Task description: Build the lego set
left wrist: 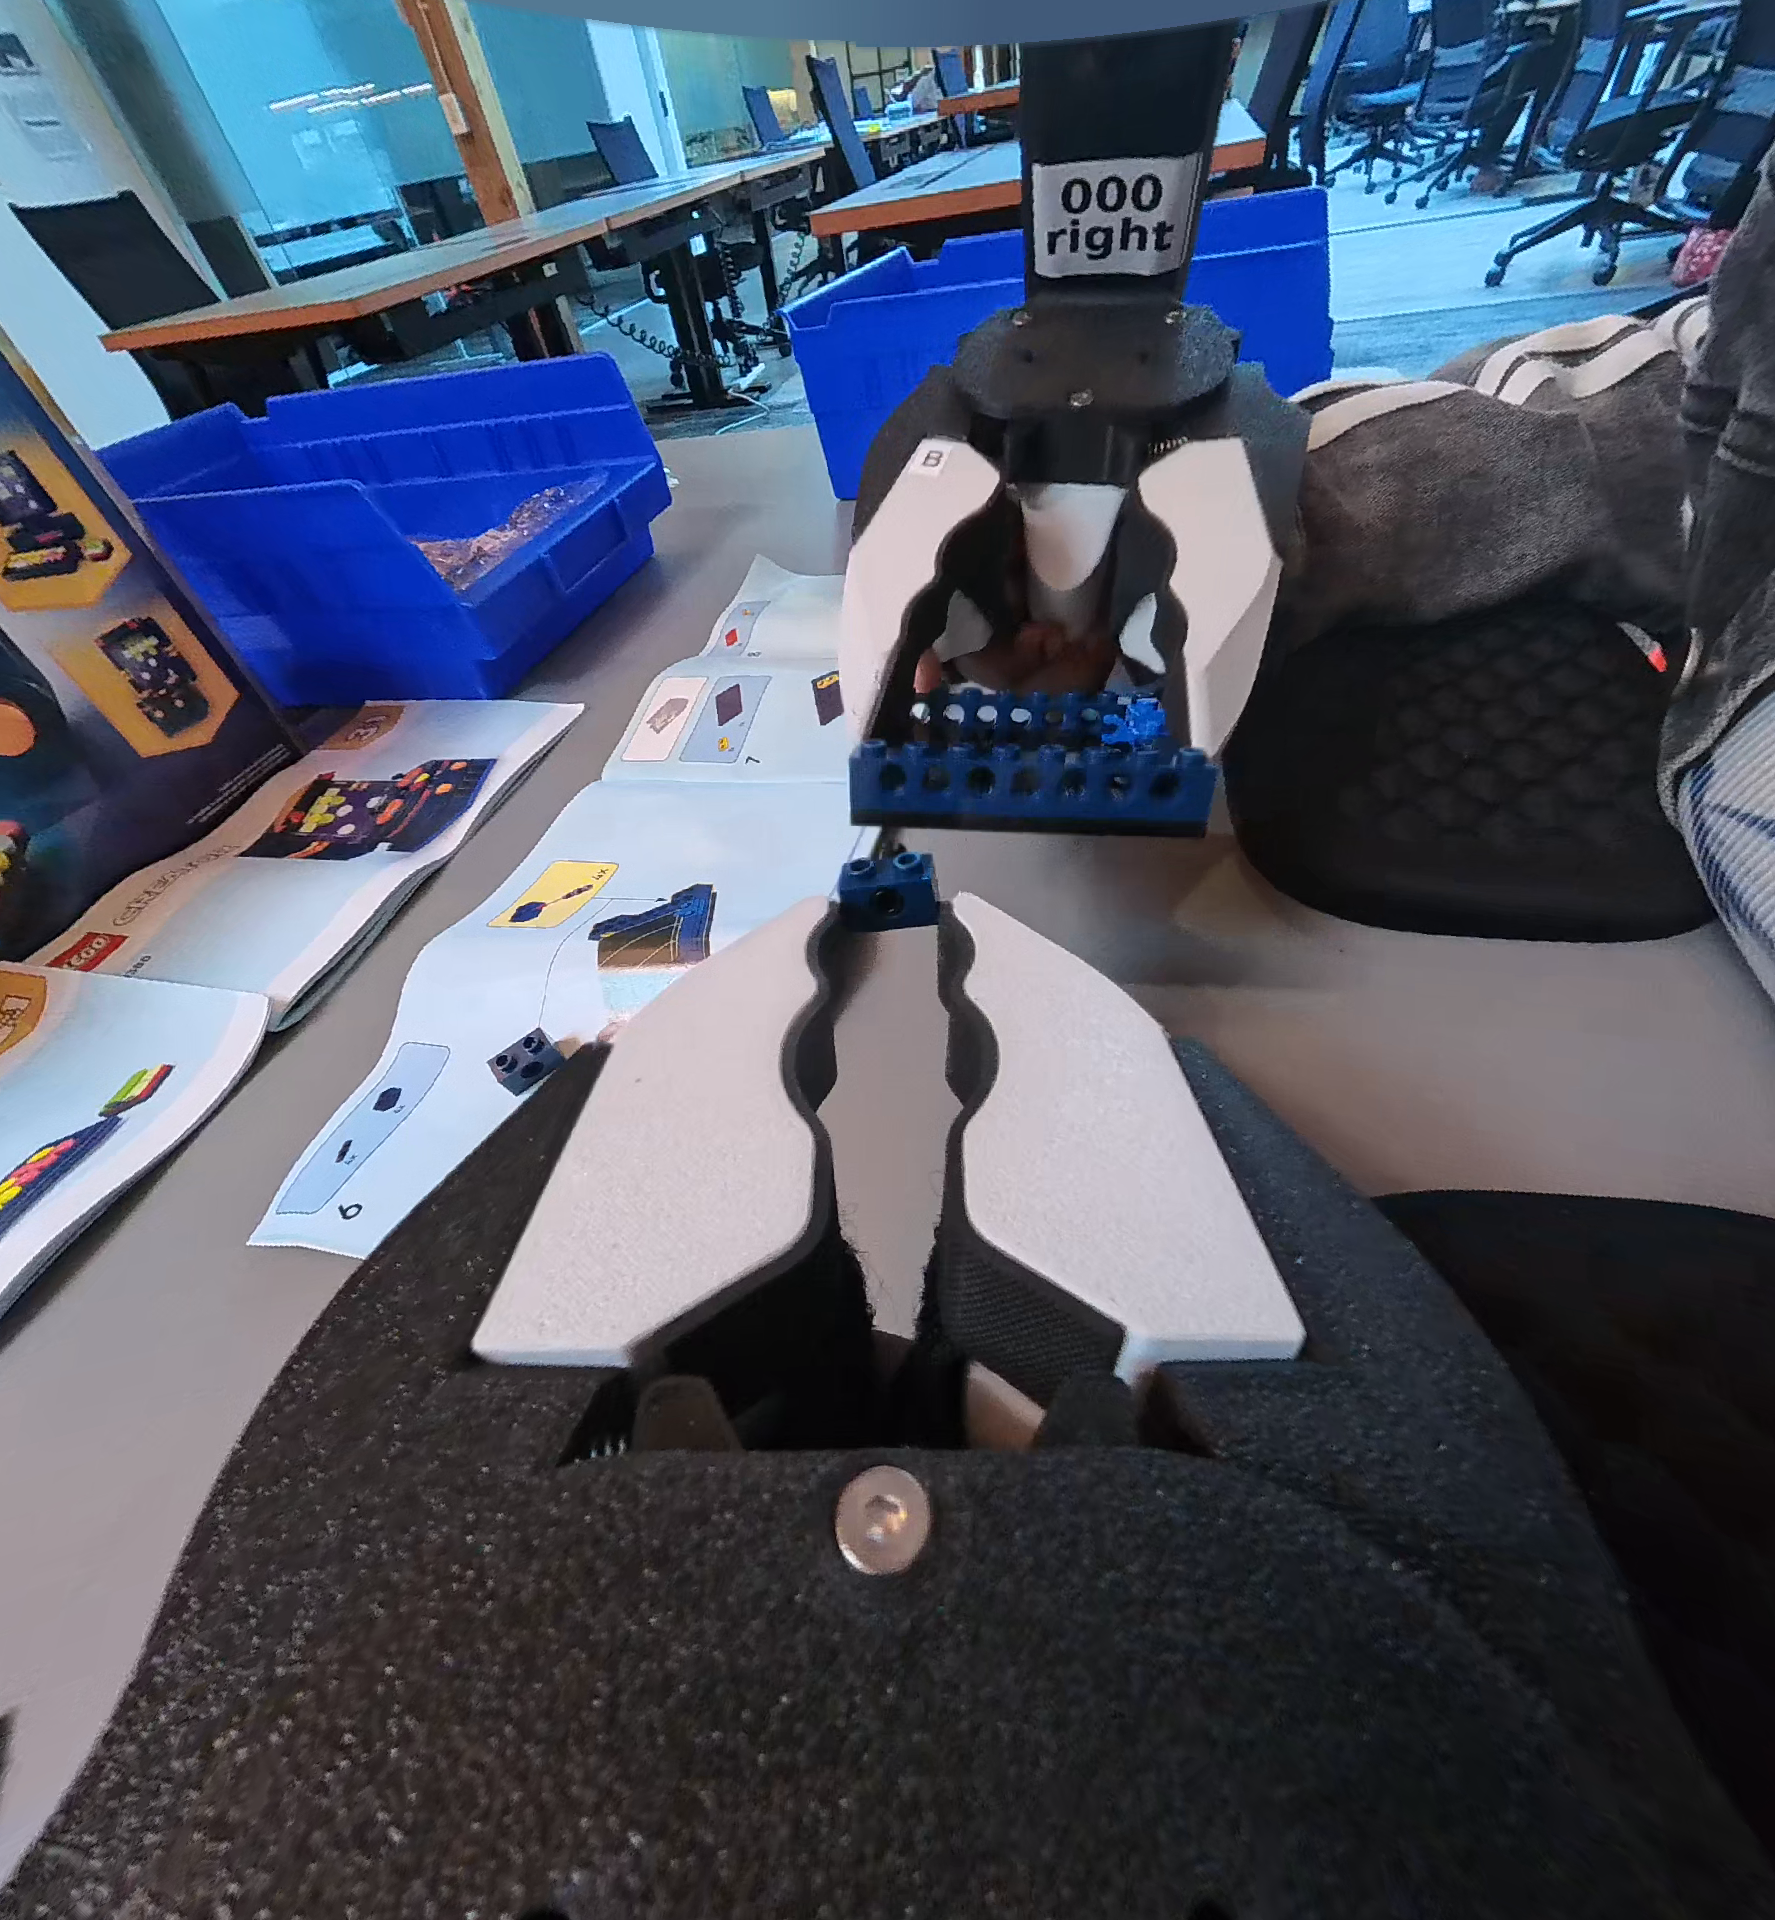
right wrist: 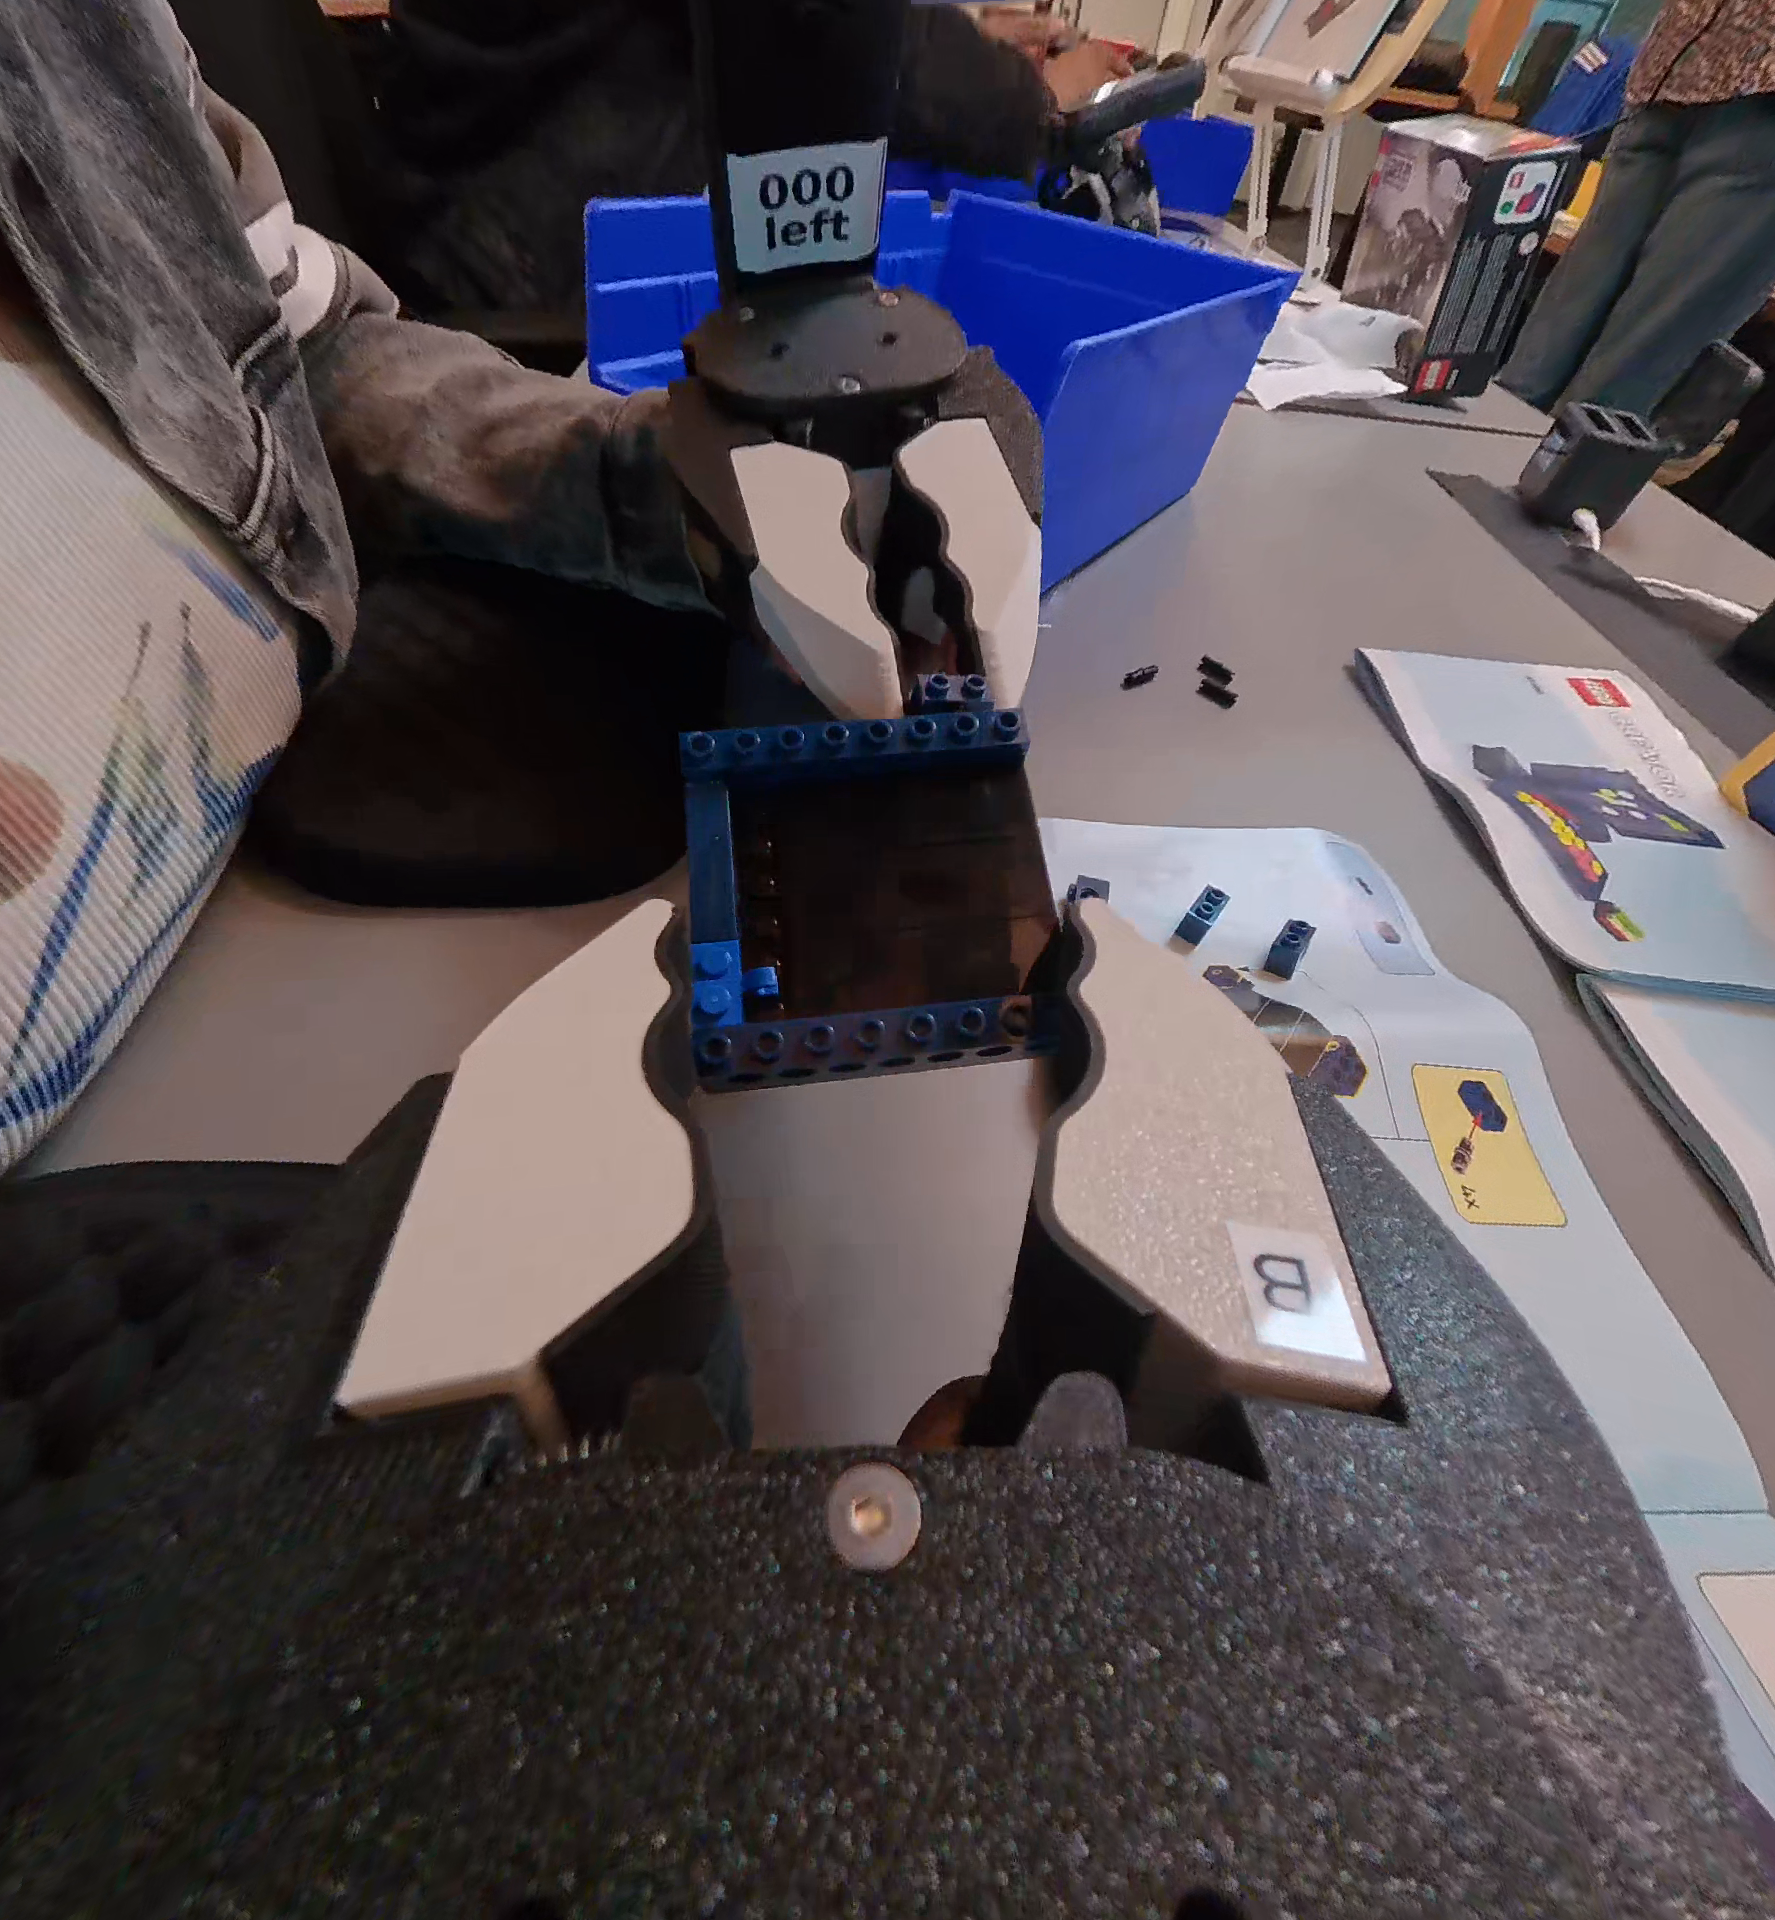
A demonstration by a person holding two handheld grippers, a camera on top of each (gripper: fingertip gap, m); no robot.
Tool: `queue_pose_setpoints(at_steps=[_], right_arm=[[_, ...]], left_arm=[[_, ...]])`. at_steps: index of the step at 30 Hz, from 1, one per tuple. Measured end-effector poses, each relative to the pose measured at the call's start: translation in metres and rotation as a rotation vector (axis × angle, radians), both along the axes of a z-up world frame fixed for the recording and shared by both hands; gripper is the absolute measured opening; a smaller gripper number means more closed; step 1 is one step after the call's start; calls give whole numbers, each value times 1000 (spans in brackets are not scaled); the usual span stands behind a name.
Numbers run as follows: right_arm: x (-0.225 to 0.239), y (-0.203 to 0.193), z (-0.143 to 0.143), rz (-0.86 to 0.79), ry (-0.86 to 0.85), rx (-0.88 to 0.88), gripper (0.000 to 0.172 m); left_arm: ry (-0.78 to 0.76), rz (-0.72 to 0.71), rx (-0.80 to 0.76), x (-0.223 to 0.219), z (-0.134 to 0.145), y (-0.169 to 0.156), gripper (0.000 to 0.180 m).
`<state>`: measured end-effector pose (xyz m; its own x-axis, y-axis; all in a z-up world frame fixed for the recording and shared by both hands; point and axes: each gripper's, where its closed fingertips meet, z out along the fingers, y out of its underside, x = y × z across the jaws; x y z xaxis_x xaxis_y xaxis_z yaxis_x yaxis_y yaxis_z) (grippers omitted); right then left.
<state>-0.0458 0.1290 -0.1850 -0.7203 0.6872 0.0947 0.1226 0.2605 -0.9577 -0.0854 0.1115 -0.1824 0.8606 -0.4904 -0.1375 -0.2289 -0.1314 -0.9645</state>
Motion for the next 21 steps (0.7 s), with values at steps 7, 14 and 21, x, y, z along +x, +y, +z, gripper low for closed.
queue_pose_setpoints(at_steps=[7,14,21], right_arm=[[0,-6,-8,22,-61,-5,68],[0,-7,-10,24,-71,6,68],[0,-7,-14,19,-62,63,67]], left_arm=[[29,-2,17,2,0,1,16],[50,-10,15,4,-2,1,16],[95,-16,-3,5,-7,-1,16]])
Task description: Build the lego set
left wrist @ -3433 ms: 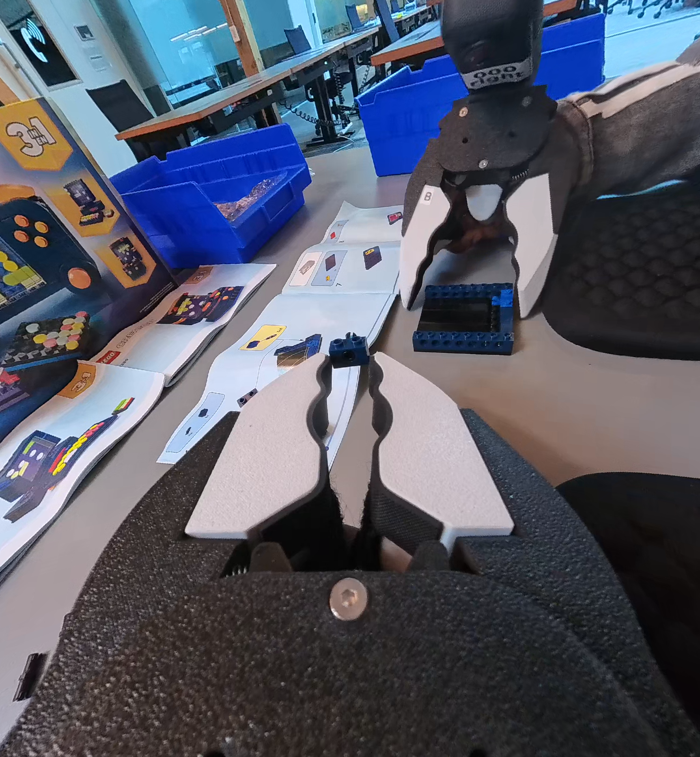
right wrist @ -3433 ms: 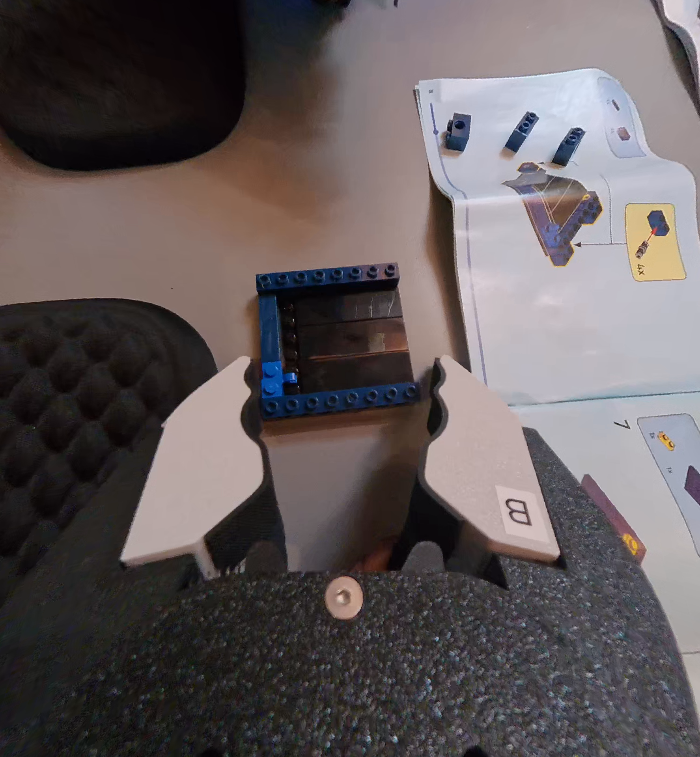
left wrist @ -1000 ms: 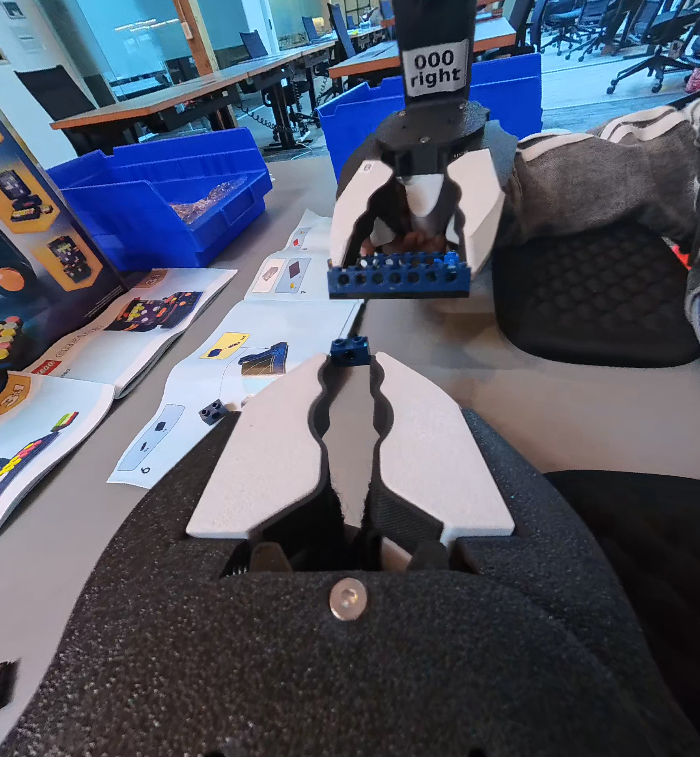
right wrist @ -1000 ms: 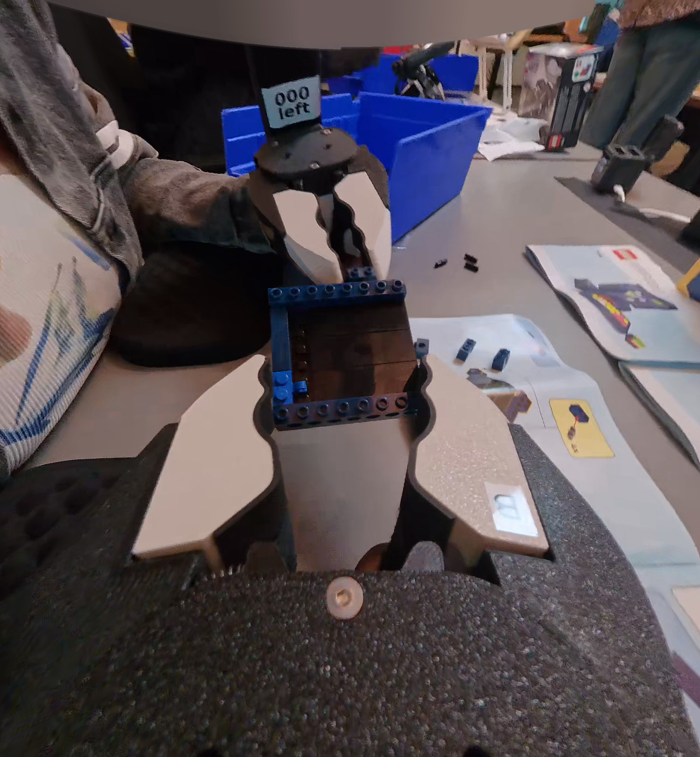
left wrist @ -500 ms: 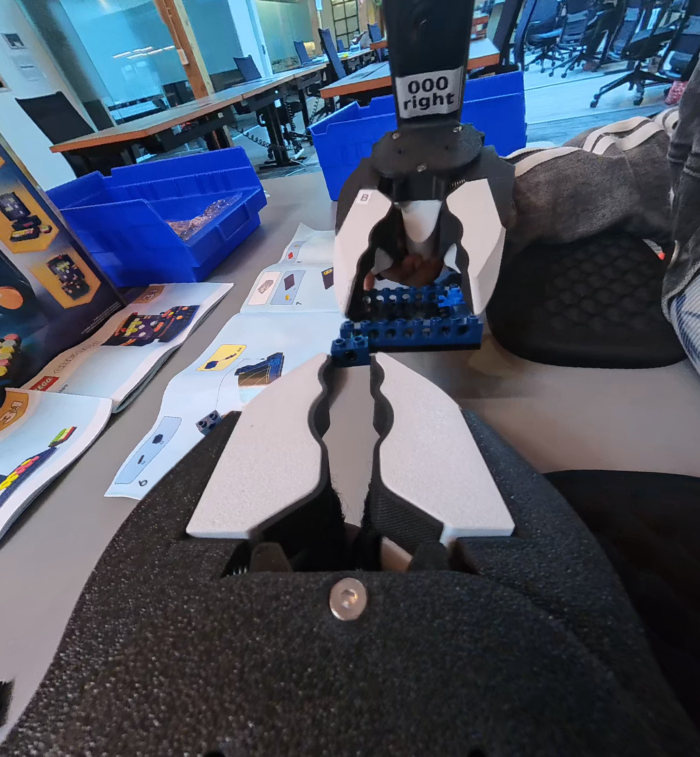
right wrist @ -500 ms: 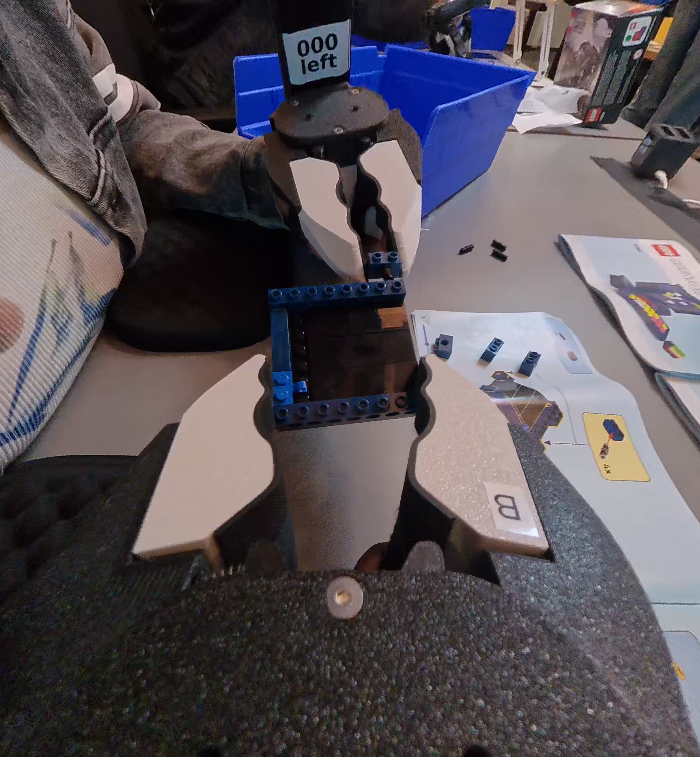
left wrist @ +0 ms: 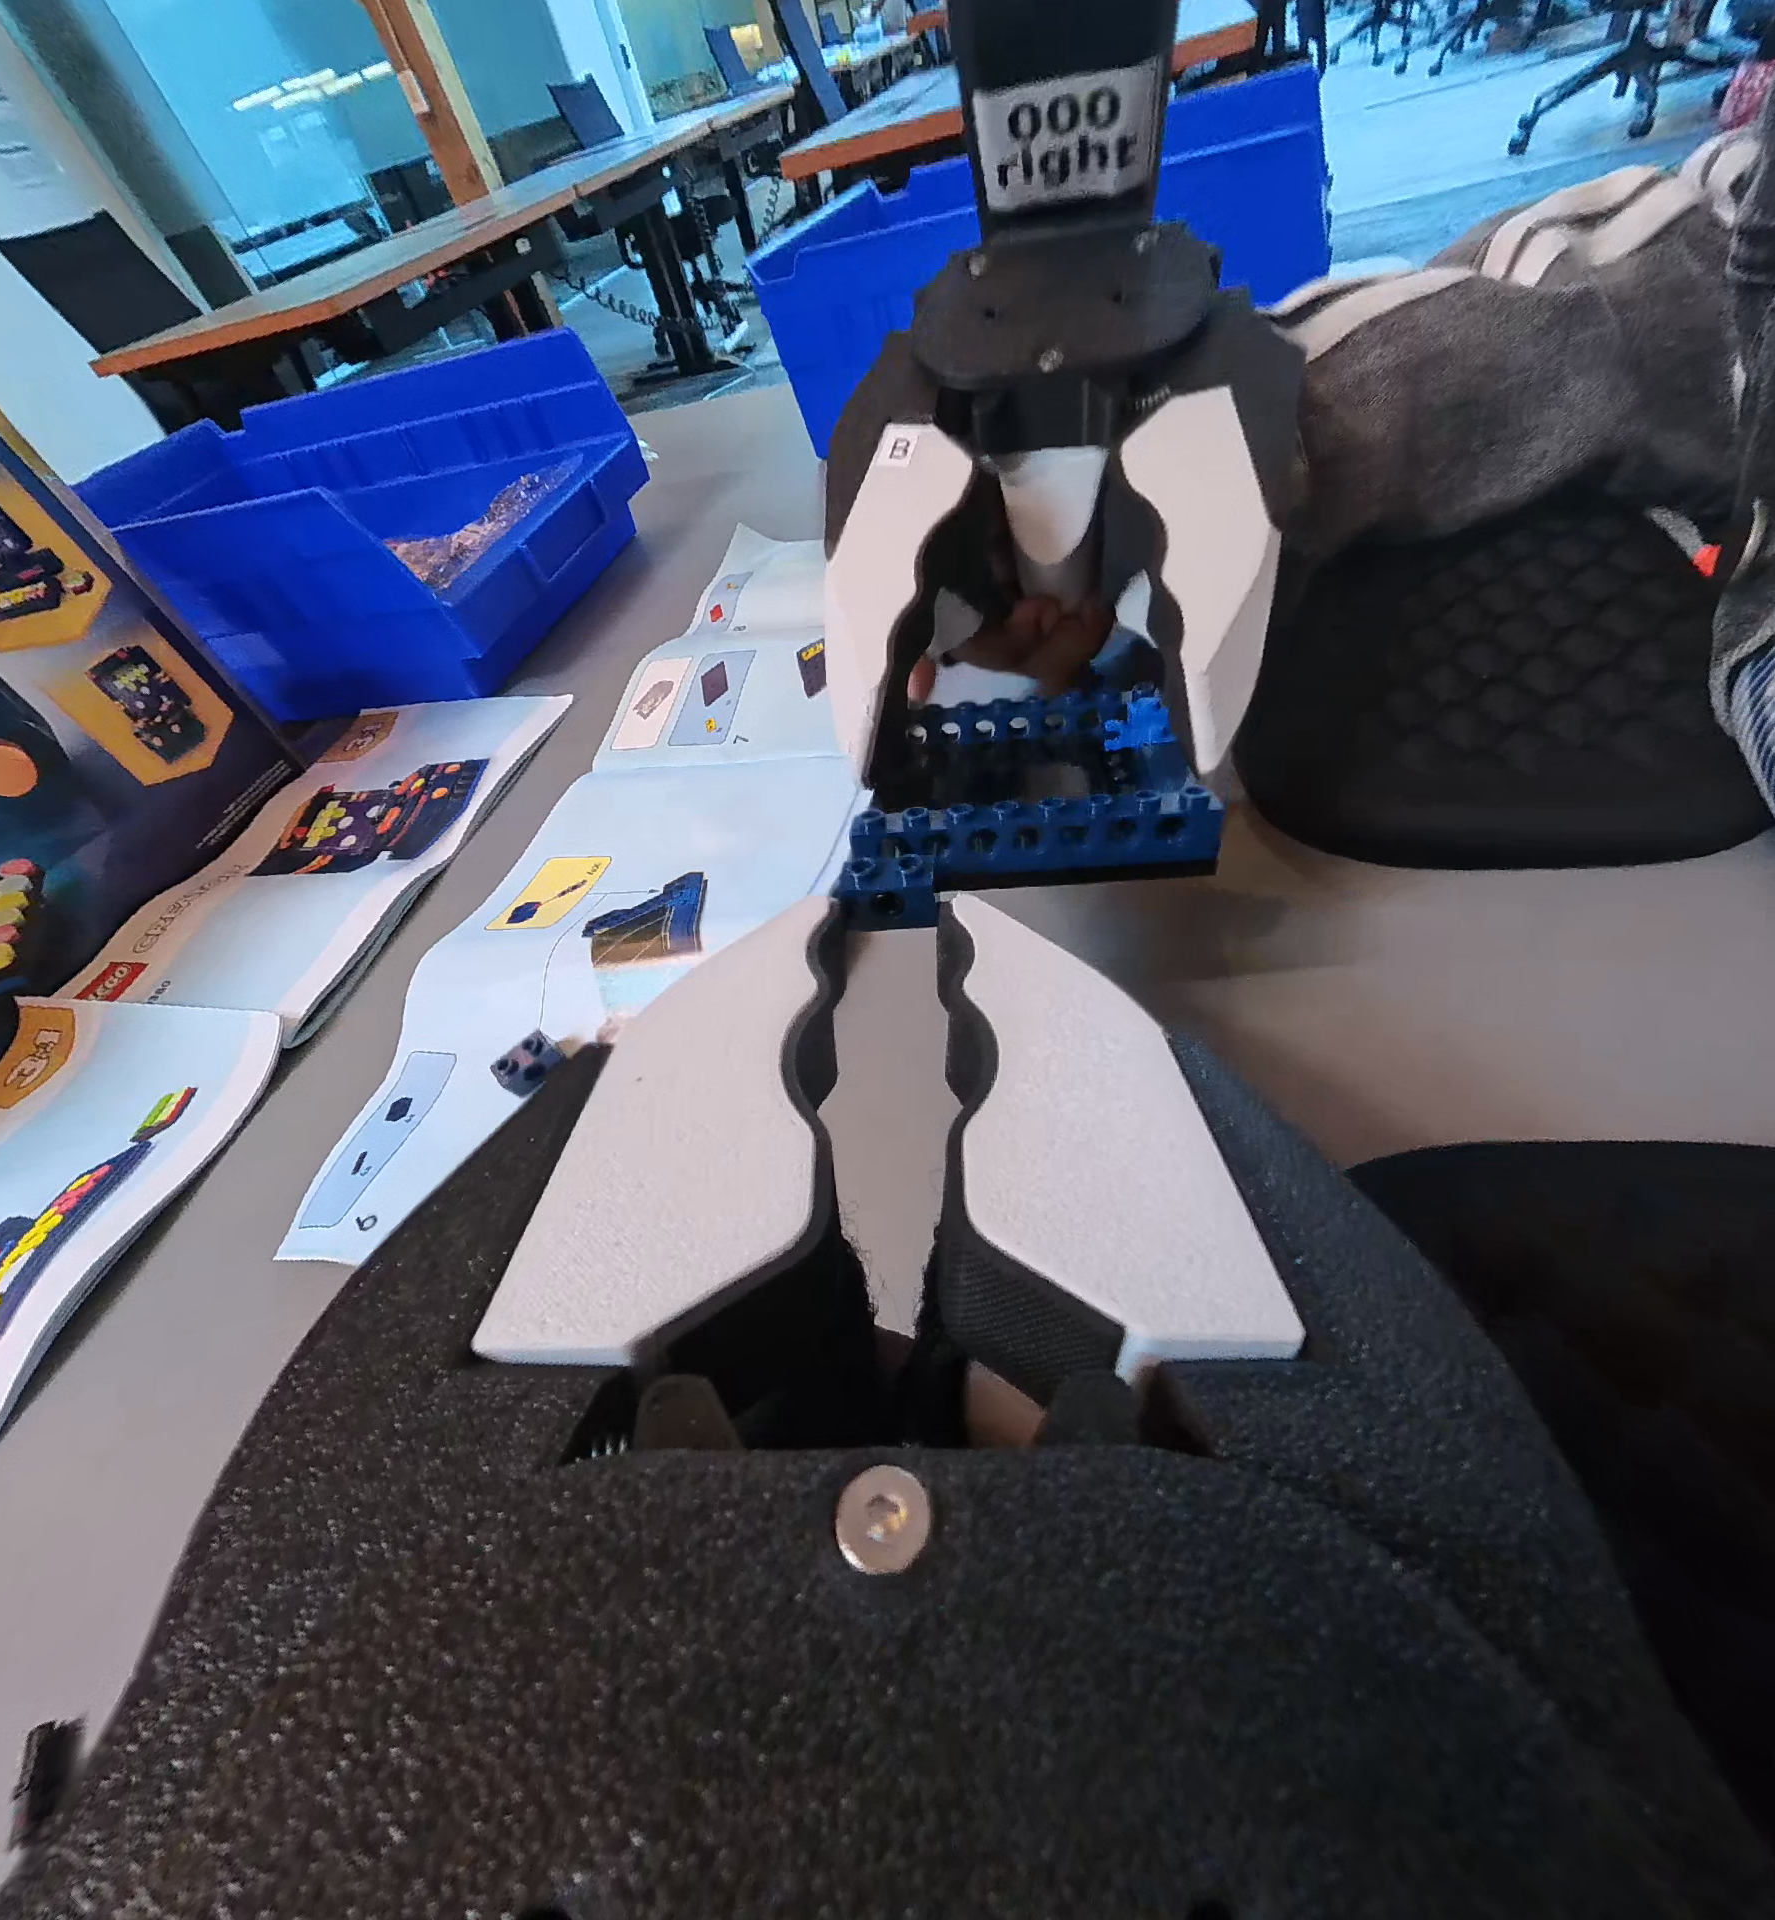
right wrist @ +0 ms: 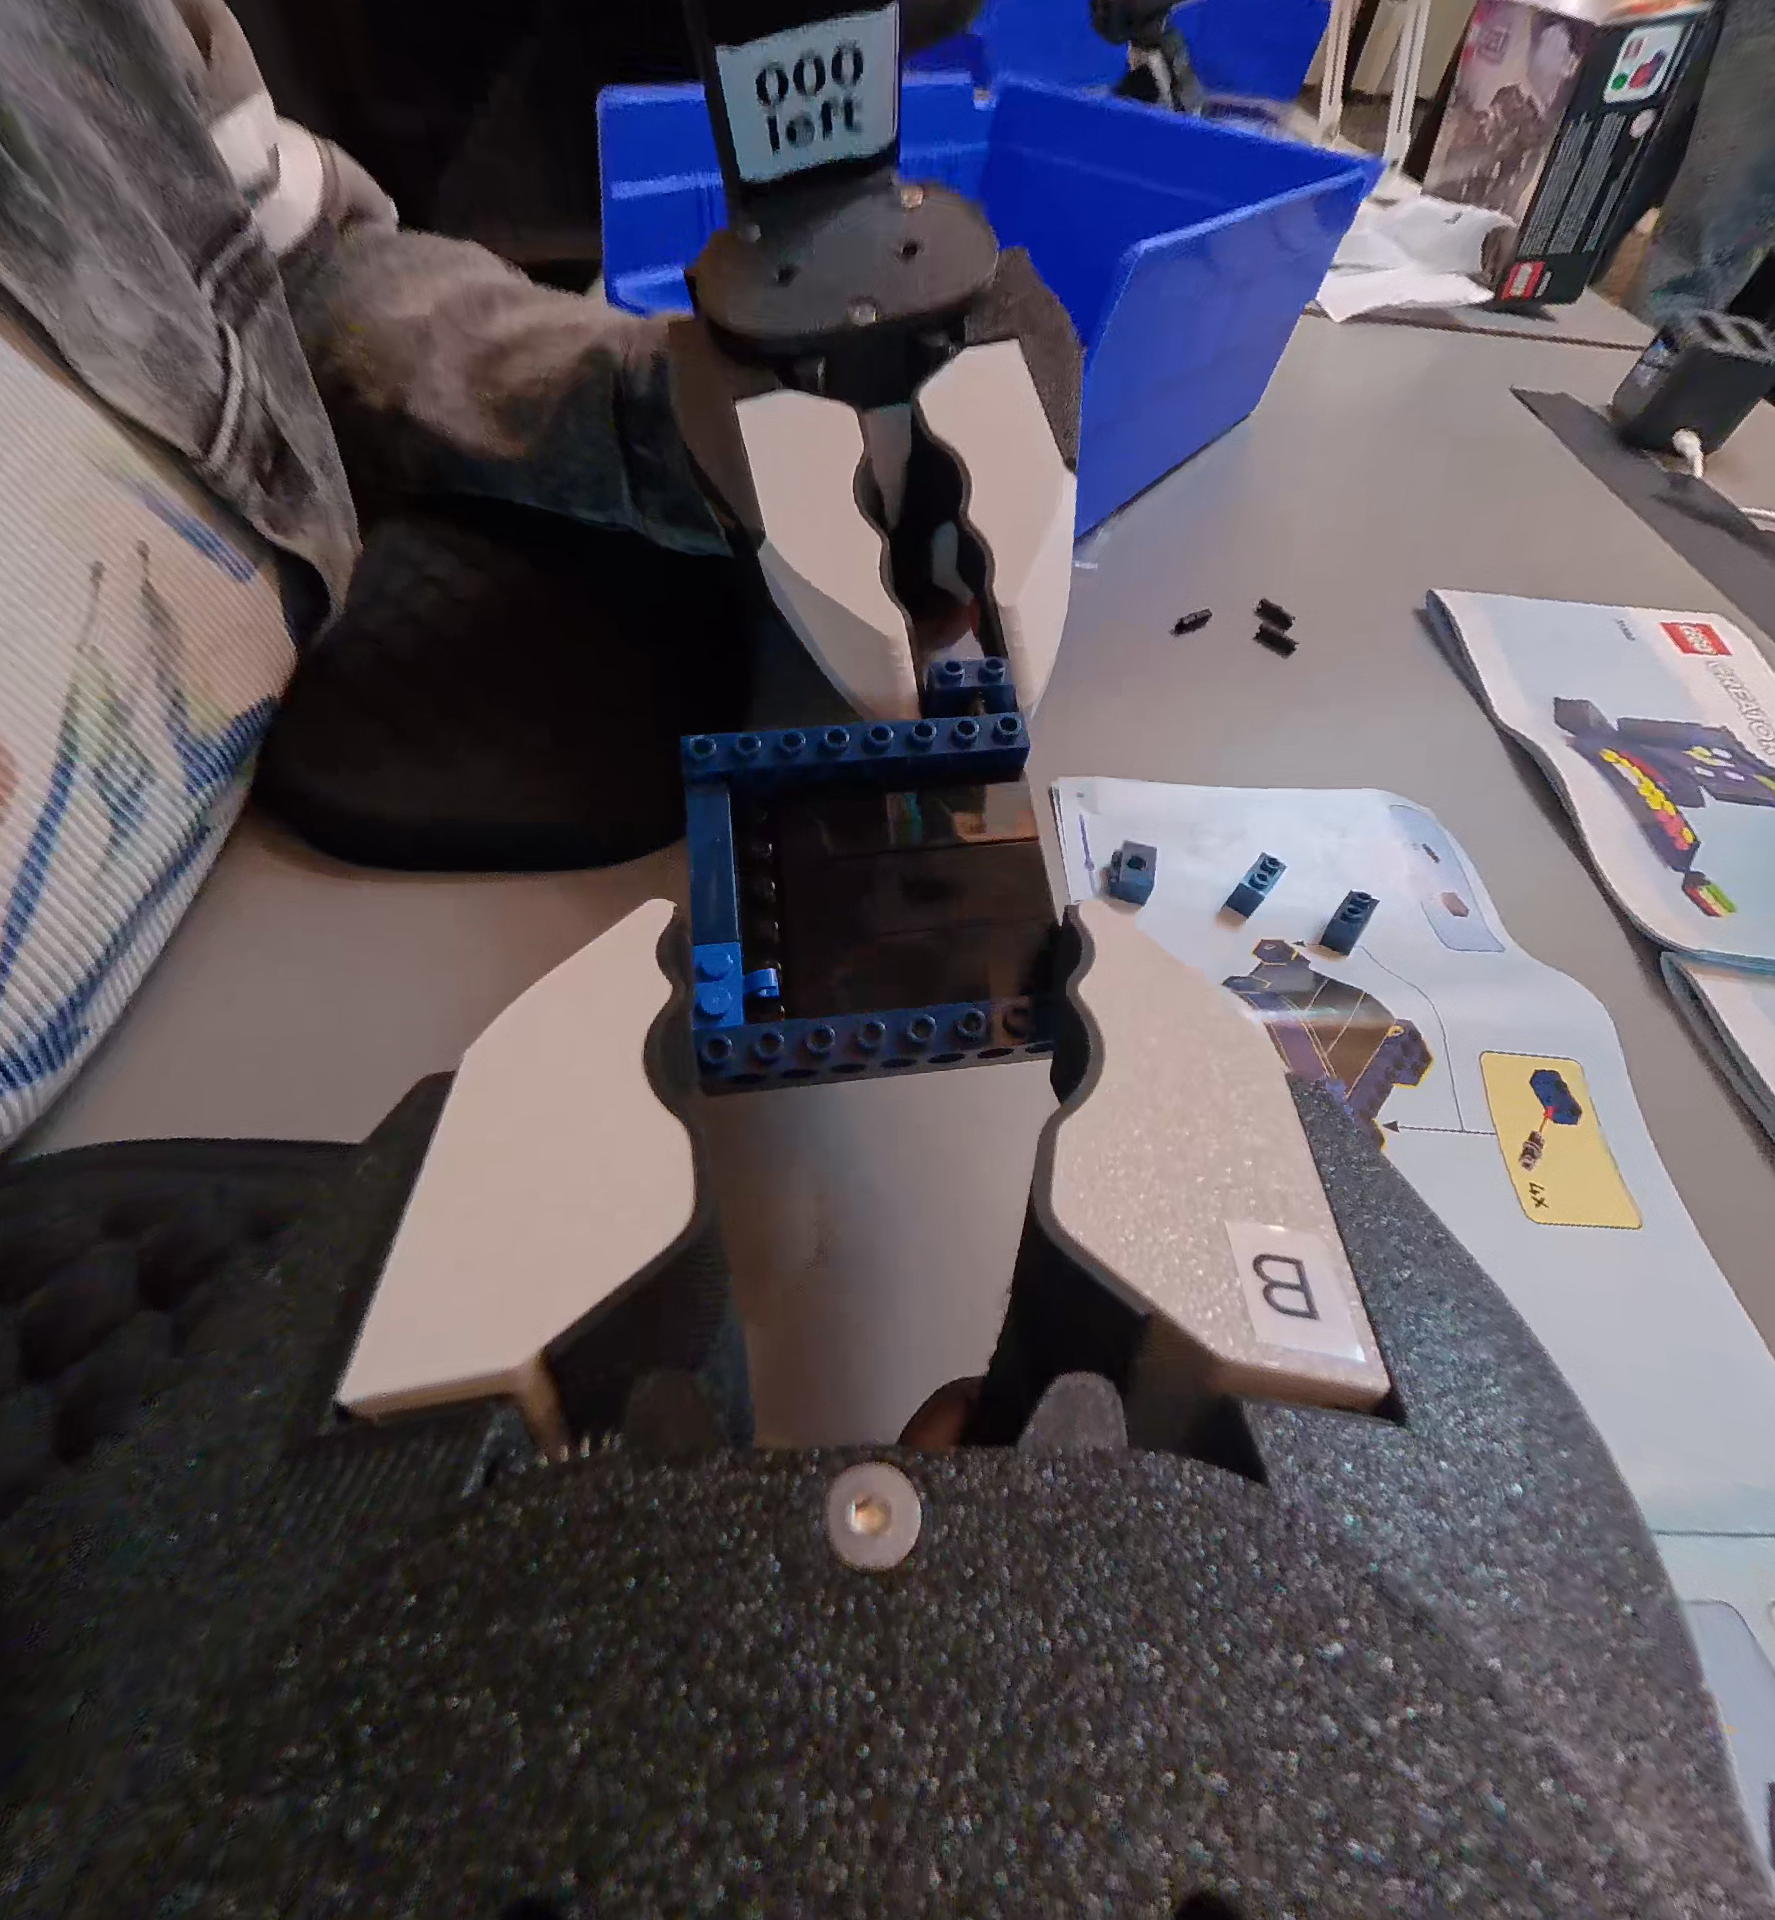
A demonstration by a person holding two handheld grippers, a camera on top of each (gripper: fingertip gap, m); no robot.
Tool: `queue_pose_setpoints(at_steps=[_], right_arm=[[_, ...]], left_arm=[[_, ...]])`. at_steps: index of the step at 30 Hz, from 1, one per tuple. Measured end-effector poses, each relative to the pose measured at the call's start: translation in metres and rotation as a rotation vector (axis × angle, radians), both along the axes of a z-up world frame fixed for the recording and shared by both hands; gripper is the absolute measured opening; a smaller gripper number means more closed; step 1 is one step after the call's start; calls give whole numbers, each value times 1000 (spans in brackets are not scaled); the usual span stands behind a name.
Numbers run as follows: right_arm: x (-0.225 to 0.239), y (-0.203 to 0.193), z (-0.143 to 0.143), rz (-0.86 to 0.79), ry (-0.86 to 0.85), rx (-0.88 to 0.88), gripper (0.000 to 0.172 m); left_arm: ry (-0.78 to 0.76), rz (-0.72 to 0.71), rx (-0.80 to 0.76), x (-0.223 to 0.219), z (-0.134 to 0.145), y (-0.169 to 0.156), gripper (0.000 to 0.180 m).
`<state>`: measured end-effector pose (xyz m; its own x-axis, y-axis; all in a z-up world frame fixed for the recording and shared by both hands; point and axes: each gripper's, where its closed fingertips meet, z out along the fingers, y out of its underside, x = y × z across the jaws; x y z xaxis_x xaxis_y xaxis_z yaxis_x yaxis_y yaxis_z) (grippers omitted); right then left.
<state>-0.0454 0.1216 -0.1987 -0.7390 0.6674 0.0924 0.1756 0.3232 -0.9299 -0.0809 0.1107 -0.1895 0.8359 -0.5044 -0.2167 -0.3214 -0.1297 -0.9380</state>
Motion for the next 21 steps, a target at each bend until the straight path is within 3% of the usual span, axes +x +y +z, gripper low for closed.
queue_pose_setpoints(at_steps=[6,7,8,9,13,18,21], right_arm=[[2,1,-21,-3,-67,133,66],[2,0,-21,5,-63,130,27],[-1,3,-19,-28,-48,132,7],[-2,6,-21,-43,-58,157,4],[6,11,-47,-34,-228,256,44],[-9,2,-21,17,-160,270,63],[-20,2,-36,74,-264,341,69]], left_arm=[[187,28,-164,-5,-34,2,16],[236,54,-205,-10,-42,4,16],[272,26,-251,-7,-51,2,16],[302,10,-290,-5,-58,2,16],[303,31,-291,-7,-58,4,16],[291,53,-235,-10,-51,4,16],[251,61,-229,-11,-46,5,16]])
